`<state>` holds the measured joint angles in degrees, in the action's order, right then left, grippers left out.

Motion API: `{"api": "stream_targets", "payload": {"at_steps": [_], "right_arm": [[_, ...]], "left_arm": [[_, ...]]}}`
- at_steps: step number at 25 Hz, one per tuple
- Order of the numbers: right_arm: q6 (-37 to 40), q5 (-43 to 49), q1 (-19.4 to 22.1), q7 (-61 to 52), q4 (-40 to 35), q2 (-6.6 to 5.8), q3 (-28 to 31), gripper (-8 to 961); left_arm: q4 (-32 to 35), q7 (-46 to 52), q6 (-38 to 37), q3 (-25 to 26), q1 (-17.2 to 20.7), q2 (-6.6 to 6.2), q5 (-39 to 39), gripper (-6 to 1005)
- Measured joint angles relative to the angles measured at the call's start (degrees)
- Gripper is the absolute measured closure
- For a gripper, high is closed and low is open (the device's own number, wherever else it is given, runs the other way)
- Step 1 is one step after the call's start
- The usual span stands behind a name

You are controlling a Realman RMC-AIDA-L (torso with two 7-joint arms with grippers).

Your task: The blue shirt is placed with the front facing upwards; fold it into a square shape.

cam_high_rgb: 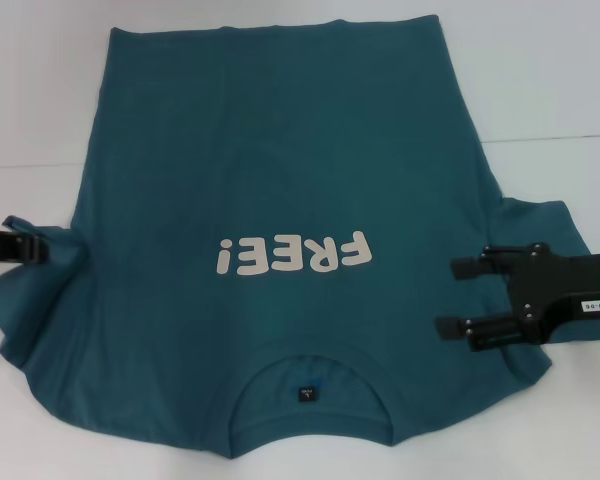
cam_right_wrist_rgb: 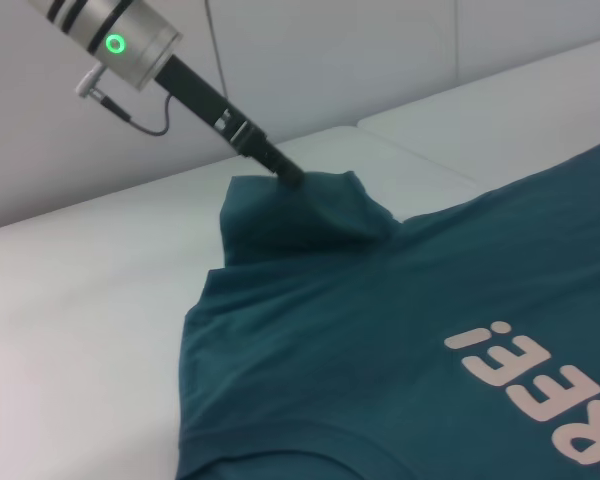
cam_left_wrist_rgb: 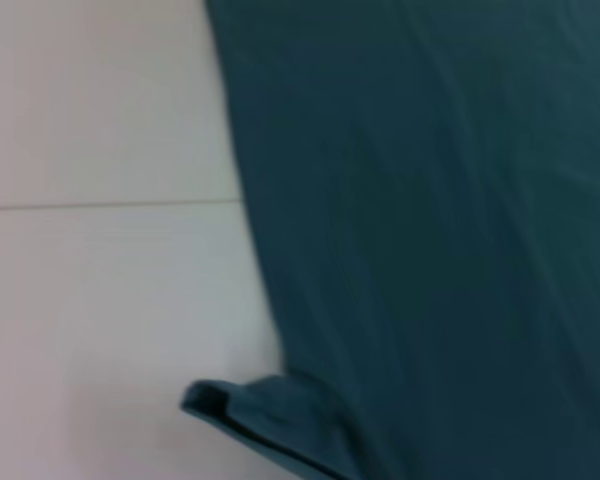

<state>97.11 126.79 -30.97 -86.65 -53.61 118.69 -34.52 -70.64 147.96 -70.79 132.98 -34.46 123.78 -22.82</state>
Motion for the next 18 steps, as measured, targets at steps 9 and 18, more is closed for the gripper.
{"api": "stream_targets", "payload": {"at_steps": [9,18], "right_arm": [[-0.4,0.1,1.0,0.2,-0.6,-0.13,0.4,14],[-1.0,0.0,1.6,-0.2,-0.6,-0.05,0.6,15]], "left_arm": [[-1.2,8.1,-0.2,-13.6,0.6,0.68,-1.3,963],[5.4,8.5,2.7,-19.2,-1.3,0.48,-8.5,962]]}}
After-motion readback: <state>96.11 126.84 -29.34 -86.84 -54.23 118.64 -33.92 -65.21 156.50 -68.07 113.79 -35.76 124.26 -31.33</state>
